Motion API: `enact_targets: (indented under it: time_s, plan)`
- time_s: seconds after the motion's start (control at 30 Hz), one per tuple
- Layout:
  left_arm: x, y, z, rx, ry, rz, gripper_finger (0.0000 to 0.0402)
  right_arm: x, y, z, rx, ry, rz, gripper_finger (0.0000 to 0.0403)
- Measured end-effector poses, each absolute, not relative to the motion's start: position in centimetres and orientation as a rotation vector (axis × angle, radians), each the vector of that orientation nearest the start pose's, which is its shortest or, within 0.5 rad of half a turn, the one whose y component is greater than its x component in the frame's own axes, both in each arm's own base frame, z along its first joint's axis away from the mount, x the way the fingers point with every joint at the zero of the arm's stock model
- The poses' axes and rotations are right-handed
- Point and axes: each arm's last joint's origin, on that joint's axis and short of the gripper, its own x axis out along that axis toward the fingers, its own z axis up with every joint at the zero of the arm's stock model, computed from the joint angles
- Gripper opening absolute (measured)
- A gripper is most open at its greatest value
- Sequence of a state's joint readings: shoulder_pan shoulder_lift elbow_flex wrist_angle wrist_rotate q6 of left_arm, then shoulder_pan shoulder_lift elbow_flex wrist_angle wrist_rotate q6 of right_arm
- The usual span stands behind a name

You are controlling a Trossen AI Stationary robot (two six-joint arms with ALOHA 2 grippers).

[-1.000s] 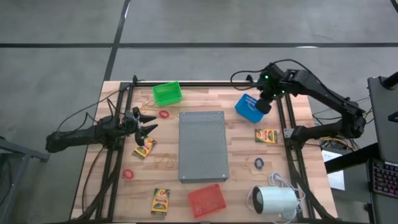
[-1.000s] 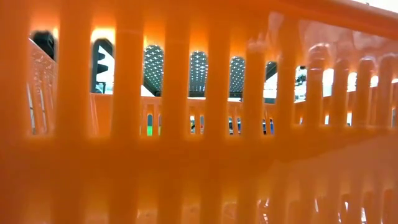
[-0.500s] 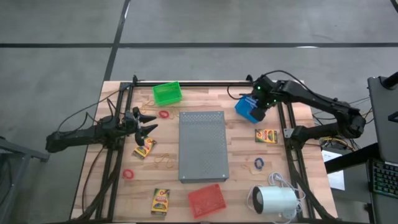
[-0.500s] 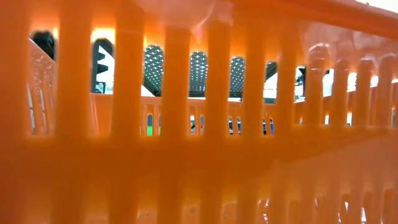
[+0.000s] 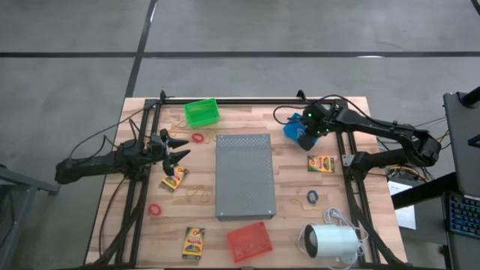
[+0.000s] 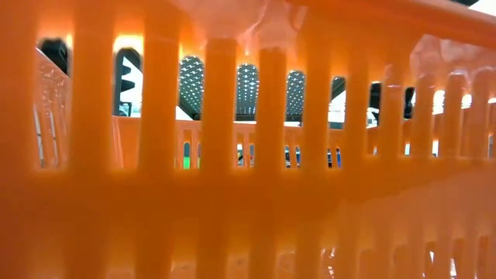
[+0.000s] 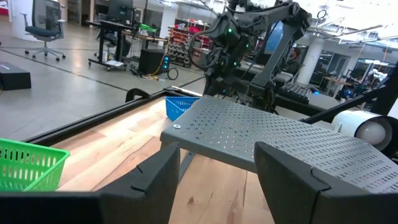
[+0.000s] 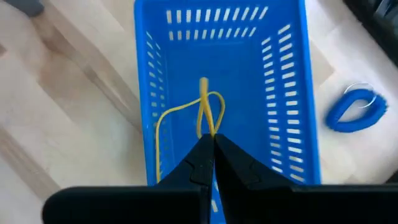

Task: Pick & Place Office Desk Supplies
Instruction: Put the yellow rubber band into the blue basket

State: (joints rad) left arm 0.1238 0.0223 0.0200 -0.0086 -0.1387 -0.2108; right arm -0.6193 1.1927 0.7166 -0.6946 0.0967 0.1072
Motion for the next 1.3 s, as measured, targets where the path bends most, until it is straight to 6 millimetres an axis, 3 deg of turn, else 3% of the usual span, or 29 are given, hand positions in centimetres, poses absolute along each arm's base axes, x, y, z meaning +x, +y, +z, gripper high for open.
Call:
enact_targets:
  time_s: [0.33, 1.3]
  plan:
    - [9.6, 1.6, 16.8, -0.210, -0.017, 0.263, 0.0212, 16.1, -11.8, 17.8, 0.446, 1.092, -0.729, 0.0009]
    - [9.6, 1.6, 16.8, -0.209, -0.017, 0.263, 0.0212, 16.3, -11.8, 17.8, 0.458, 1.066, -0.697, 0.0013]
